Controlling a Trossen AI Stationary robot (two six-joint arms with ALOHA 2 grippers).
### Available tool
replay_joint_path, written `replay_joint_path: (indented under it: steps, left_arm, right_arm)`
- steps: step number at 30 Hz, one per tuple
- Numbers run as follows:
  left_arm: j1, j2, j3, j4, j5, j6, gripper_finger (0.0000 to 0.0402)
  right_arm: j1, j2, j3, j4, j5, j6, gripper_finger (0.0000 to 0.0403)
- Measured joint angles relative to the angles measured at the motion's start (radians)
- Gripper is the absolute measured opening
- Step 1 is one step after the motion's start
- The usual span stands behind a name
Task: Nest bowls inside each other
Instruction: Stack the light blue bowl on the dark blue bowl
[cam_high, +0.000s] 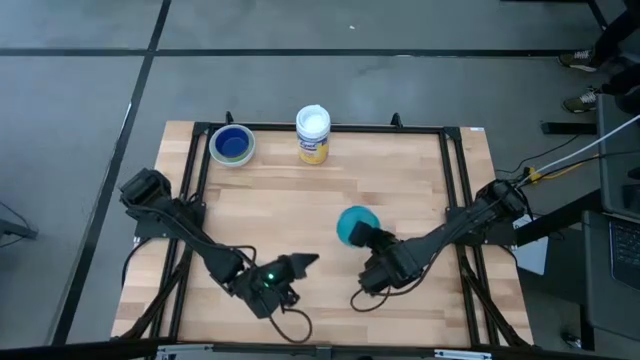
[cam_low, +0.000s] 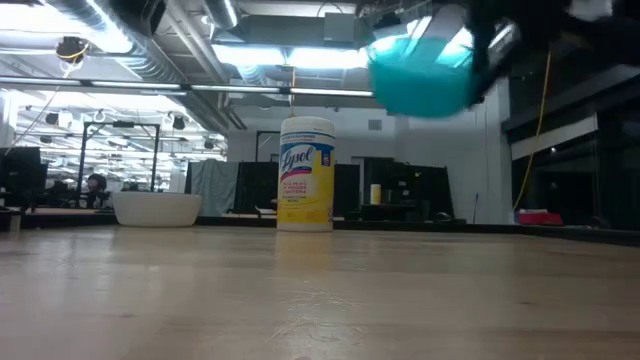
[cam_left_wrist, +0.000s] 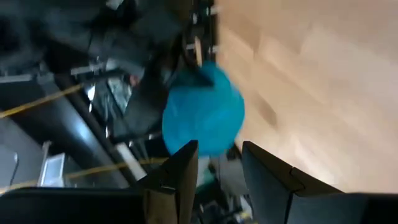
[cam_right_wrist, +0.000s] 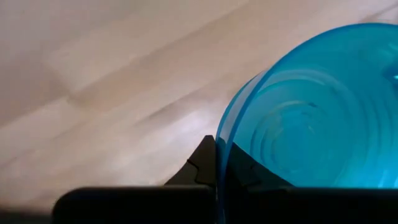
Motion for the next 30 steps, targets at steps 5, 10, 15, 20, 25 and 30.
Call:
replay_joint_path:
  steps: [5,10,15,20,25,30]
  left_arm:
    - [0.020,0.049,0.116,-0.143,0.084,-0.053,0.0121]
    - [0.046,0.078,0.169,-0.225,0.110,-0.056,0.0121]
    - [0.061,0.080,0.170,-0.226,0.118,-0.035,0.0121]
    - [0.076,0.080,0.170,-0.227,0.142,-0.036,0.0121]
    - [0.103,0.080,0.170,-0.232,0.168,-0.055,0.0121]
    - [0.130,0.080,0.170,-0.256,0.197,-0.095,0.0121]
  right_arm:
    - [-0.015,0.000,0.093,0.081,-0.013,-0.042,0.0001]
    - [-0.024,0.019,0.122,0.107,-0.038,-0.074,0.0001]
    - [-0.024,0.058,0.127,0.134,-0.067,-0.073,0.0001]
    - [-0.025,0.062,0.127,0.163,-0.067,-0.074,0.0001]
    - [-0.024,0.062,0.168,0.179,-0.073,-0.074,0.0001]
    - [-0.025,0.062,0.221,0.182,-0.079,-0.070,0.0001]
